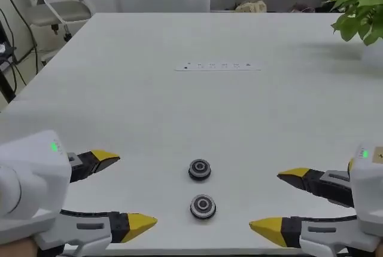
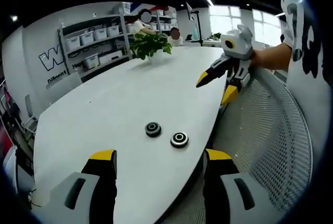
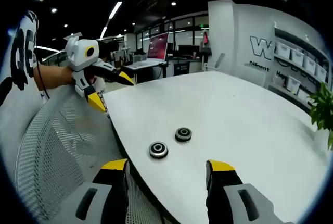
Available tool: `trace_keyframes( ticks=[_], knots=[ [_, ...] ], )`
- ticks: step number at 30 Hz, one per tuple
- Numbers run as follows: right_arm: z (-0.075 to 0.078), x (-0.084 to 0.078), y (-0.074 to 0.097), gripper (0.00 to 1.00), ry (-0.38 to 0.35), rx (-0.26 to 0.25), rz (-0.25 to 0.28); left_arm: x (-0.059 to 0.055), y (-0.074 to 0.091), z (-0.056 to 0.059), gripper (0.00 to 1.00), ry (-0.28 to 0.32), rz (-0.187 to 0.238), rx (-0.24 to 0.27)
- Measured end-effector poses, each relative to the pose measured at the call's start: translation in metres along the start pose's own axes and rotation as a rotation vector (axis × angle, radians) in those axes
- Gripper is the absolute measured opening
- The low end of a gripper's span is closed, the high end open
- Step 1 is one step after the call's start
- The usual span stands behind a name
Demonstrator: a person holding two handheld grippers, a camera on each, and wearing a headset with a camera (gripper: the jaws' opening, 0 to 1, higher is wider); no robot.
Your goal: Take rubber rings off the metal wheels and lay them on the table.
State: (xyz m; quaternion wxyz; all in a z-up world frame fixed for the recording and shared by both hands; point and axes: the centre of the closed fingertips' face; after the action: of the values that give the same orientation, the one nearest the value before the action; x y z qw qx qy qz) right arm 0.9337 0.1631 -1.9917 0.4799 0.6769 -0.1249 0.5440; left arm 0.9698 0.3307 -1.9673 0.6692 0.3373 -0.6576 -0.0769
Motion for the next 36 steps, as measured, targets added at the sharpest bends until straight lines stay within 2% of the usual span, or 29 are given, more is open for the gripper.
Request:
trace_keyframes(
  ticks=[12,20,23,25,28,32,36],
  knots=[
    [-0.001,-0.001,0.001,0.58,0.01,0.001,-0.008,-0.002,0.0,0.004,0.64,-0.009,-0.013,-0.012],
    [-0.002,-0.004,0.0,0.62,0.016,0.007,-0.026,-0.001,-0.001,0.006,0.64,0.037,-0.005,-0.046],
    [-0.003,-0.005,0.0,0.63,0.021,0.012,-0.034,-0.001,-0.001,0.008,0.64,0.033,-0.01,-0.056],
    [-0.001,-0.005,0.0,0.64,0.081,-0.003,-0.049,0.0,0.0,0.008,0.63,0.024,-0.01,-0.06],
    [-0.003,-0.004,0.0,0.65,0.137,0.001,-0.054,0.003,0.001,0.008,0.62,0.032,-0.002,-0.072],
    [-0.002,-0.002,0.0,0.66,0.149,0.012,-0.059,0.005,0.001,0.009,0.63,0.052,0.007,-0.089],
    [-0.001,0.007,-0.001,0.64,0.158,0.023,-0.043,0.006,-0.001,0.009,0.63,0.05,0.0,-0.11]
  ],
)
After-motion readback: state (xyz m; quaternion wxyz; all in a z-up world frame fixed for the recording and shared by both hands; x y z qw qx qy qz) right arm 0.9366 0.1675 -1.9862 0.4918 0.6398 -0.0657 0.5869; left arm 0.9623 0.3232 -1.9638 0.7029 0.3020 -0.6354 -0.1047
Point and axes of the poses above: the centre of the closed fingertips' face, and the gripper's own axes: y roughly backward along the fingers, z roughly to its right, x roughly out of its top, and after that the axes turned 7 degrees about -x, right-handed
